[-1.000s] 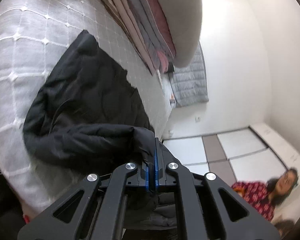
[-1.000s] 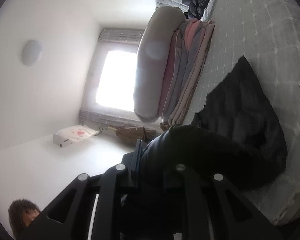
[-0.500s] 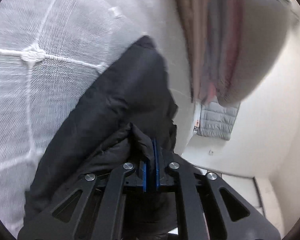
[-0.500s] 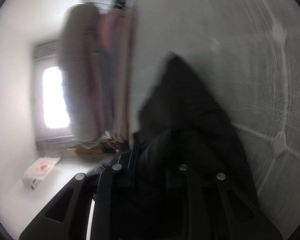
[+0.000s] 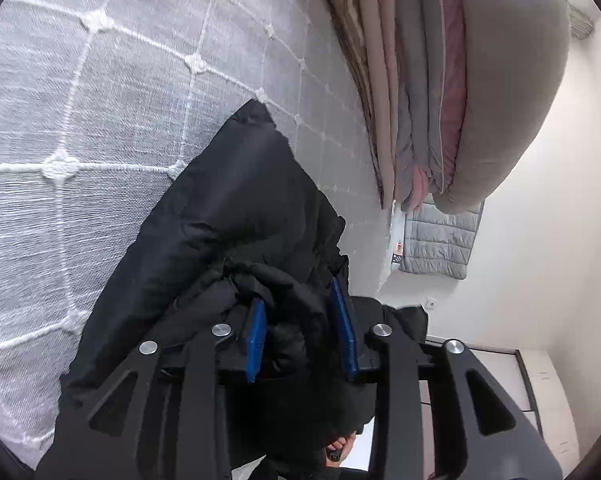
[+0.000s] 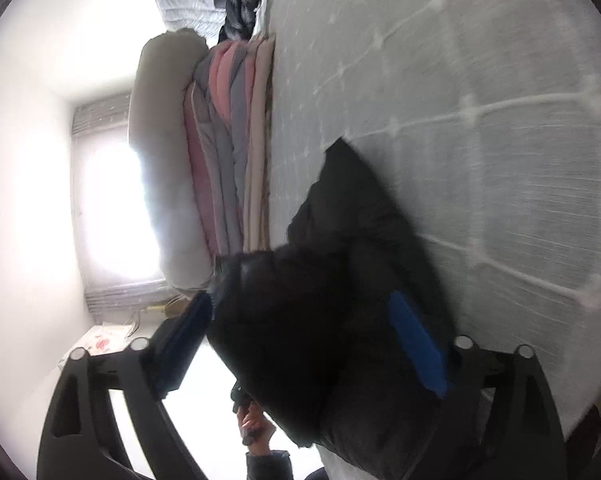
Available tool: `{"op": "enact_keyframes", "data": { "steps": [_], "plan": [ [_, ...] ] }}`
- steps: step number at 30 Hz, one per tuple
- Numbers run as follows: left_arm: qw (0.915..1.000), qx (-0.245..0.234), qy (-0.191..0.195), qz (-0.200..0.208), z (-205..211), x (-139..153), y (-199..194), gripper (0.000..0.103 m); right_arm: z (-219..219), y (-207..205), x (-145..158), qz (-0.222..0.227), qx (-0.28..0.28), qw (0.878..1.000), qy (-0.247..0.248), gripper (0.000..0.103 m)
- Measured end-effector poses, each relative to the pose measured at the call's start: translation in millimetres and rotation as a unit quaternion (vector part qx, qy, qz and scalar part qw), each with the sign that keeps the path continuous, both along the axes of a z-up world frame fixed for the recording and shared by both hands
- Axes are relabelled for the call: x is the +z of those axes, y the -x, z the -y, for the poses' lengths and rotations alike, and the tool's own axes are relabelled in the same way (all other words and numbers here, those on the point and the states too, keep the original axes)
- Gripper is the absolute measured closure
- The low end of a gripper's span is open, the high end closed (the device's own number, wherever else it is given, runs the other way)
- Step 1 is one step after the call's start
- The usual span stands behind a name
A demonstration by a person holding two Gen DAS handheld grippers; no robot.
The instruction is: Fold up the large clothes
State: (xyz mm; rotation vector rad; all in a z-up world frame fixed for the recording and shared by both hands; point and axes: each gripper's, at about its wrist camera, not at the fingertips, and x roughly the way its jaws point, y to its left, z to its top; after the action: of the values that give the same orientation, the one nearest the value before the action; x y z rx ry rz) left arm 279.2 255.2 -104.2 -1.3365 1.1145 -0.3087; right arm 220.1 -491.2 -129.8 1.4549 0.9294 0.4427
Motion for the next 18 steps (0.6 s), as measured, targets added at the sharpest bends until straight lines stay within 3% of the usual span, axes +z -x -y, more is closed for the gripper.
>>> {"op": "enact_keyframes", "data": {
  "steps": [3,6,7,11,14,18],
  "plan": [
    [0.9999,-0.002,-0.012,0.011,-1.4,12.7,2.7,0.067,-25.1,17.4,22.6,0.048,0.061,0.997,0.009,0.016],
    [0.9991,-0.001,-0.028,0.030,-6.9,31.6,8.2,0.062,-78.6,28.1,39.2,0.082,0.162,0.983,0.024,0.016],
    [0.9988,-0.001,-0.035,0.034,-10.3,35.9,9.7,0.059,-108.9,30.7,40.6,0.087,0.212,0.973,0.028,0.015],
    [0.9985,0.007,-0.044,0.032,-20.6,41.7,7.9,0.057,-188.0,18.0,31.6,0.085,0.310,0.947,0.024,0.015],
    [0.9986,0.018,-0.042,0.026,-30.0,42.1,7.2,0.057,-214.8,-9.4,35.9,0.101,0.311,0.945,-0.002,0.015],
    [0.9980,0.017,-0.046,0.040,-33.6,49.3,12.9,0.057,-220.3,-58.1,55.1,0.139,0.261,0.955,-0.037,0.015]
  ]
}}
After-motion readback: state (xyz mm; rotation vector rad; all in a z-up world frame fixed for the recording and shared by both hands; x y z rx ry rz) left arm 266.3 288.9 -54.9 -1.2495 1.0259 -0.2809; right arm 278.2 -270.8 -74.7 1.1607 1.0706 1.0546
